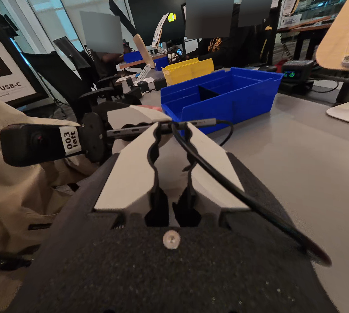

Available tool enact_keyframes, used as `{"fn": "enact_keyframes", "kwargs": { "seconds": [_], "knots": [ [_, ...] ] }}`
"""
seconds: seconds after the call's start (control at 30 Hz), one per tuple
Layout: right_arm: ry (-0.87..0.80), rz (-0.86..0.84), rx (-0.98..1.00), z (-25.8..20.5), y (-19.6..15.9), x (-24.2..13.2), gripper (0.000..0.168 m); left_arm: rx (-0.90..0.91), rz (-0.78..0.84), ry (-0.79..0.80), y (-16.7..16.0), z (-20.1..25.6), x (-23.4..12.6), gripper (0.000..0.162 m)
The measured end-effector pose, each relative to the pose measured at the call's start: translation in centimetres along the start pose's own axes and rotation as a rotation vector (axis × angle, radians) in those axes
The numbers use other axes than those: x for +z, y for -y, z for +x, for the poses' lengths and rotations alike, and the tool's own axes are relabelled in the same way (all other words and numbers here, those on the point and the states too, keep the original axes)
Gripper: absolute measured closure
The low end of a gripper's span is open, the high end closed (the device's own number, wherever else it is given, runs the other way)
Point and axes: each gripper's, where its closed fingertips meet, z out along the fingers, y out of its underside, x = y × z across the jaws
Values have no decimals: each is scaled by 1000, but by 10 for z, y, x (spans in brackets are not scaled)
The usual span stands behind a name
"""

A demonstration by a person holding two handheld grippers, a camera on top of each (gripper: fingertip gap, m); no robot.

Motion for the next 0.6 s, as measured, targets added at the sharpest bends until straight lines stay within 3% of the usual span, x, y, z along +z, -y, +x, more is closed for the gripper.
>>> {"fn": "enact_keyframes", "kwargs": {
  "seconds": [0.07,0.27,0.6],
  "knots": [
    [-30,5,-60,-1,1,-2,159,11,6,-3,3,4,0,152],
    [-90,-90,-105,5,-10,-2,159,-42,-62,-53,-5,14,3,152],
    [-165,-110,-146,8,-12,0,159,-83,-109,-74,-11,15,5,151]
  ]
}}
